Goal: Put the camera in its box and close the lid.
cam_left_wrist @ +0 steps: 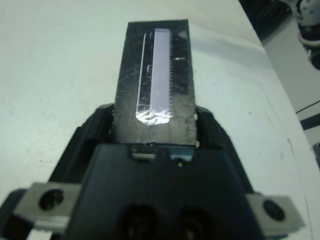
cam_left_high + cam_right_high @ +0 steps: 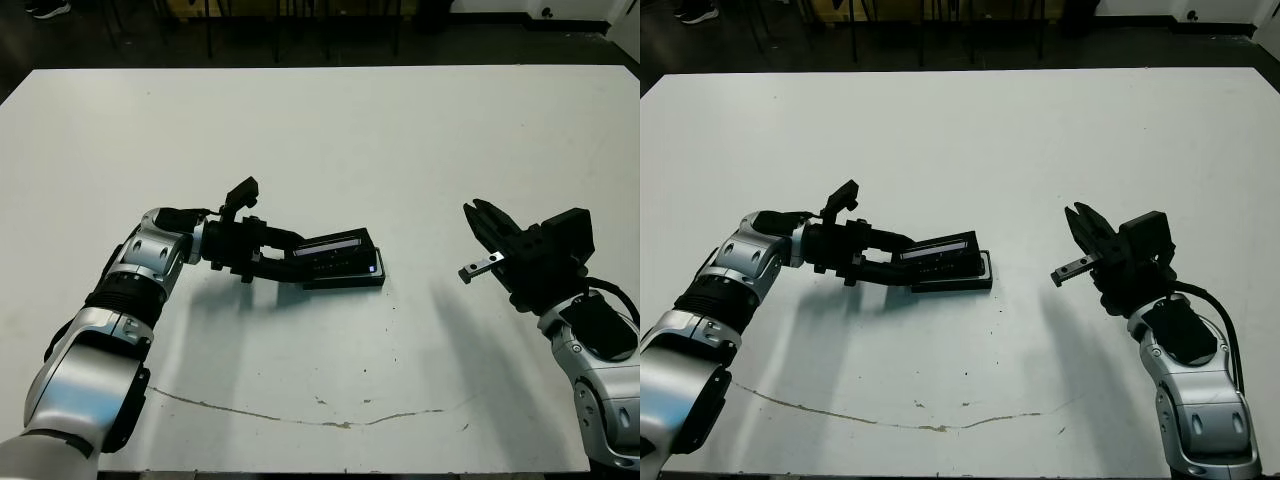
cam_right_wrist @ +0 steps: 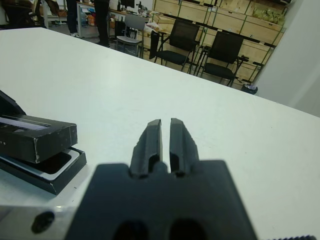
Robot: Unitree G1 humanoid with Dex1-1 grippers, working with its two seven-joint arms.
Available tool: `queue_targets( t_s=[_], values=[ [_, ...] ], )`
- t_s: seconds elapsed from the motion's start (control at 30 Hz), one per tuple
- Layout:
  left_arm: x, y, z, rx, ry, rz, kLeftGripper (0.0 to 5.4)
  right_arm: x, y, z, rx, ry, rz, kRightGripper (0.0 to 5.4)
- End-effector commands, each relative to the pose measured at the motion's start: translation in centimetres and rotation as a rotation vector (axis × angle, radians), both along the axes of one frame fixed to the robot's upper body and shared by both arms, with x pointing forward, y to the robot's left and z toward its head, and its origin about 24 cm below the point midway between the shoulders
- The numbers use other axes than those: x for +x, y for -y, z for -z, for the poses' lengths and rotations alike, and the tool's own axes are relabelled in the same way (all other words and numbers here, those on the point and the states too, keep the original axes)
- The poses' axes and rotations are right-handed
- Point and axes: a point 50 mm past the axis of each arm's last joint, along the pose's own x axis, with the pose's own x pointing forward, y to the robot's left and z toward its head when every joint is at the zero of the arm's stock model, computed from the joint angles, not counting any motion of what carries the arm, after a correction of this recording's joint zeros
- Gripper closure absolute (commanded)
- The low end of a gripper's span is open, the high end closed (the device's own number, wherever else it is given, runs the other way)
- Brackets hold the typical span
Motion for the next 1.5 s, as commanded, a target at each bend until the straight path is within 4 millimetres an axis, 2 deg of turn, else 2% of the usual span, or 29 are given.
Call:
queue_targets(
  t_s=[0.03,0.93,1.5],
  values=[
    [-1.1,-0.3,2.0,0.041,-0.087,0.028,2.62,-0.2,0.1,0.3,-0.006,-0.021,0.009,5.4],
    [-2.3,0.3,2.5,0.048,-0.108,0.086,2.64,-0.3,0.0,0.3,-0.001,-0.02,0.003,5.4],
    [-2.3,0.2,1.9,0.077,-0.084,0.059,2.64,-0.2,-0.1,0.2,0.0,-0.019,0.006,5.4]
  ],
)
